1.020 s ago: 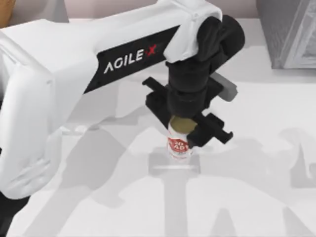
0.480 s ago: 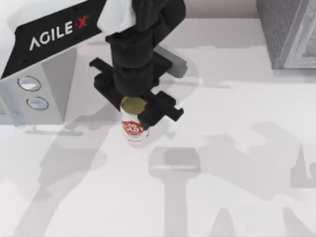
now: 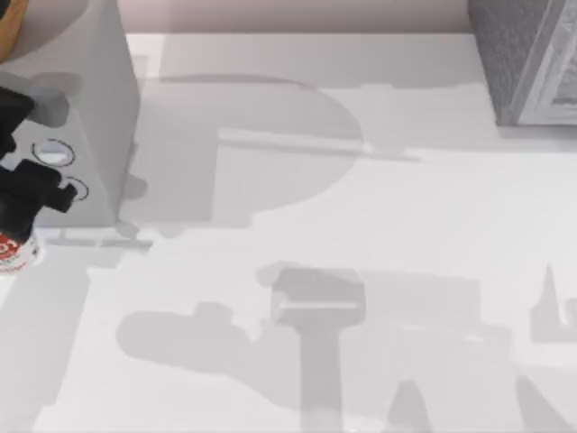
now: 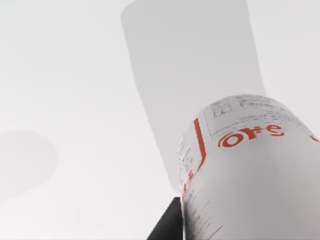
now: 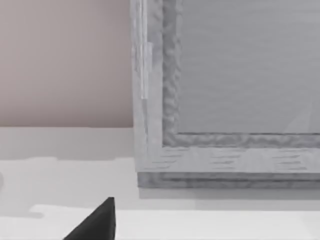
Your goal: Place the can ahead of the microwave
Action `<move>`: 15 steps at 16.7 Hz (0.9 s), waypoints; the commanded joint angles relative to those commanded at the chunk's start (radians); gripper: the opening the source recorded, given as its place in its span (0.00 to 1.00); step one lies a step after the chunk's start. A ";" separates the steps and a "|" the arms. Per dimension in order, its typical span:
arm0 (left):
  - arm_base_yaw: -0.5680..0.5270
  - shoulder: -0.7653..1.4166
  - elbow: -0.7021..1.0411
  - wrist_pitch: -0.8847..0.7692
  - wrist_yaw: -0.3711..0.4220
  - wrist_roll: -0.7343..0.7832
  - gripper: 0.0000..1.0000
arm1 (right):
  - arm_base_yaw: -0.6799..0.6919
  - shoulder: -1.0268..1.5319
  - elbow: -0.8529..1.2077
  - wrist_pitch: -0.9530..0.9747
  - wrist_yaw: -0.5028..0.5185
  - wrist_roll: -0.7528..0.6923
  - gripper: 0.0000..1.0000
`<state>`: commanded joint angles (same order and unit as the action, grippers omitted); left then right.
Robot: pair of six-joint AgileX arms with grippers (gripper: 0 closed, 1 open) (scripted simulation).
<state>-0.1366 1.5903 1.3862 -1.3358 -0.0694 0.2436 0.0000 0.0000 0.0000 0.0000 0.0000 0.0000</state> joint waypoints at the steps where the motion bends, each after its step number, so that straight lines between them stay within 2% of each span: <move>1: 0.069 -0.047 -0.052 0.016 -0.001 0.019 0.00 | 0.000 0.000 0.000 0.000 0.000 0.000 1.00; 5: 0.315 -0.154 -0.258 0.116 0.020 0.079 0.00 | 0.000 0.000 0.000 0.000 0.000 0.000 1.00; 8: 0.435 -0.167 -0.377 0.194 0.054 0.104 0.00 | 0.000 0.000 0.000 0.000 0.000 0.000 1.00; 10: 0.471 -0.164 -0.414 0.222 0.069 0.111 0.00 | 0.000 0.000 0.000 0.000 0.000 0.000 1.00; 15: 0.470 -0.162 -0.416 0.223 0.068 0.113 0.00 | 0.000 0.000 0.000 0.000 0.000 0.000 1.00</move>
<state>0.3339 1.4284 0.9703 -1.1133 -0.0015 0.3564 0.0000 0.0000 0.0000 0.0000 0.0000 0.0000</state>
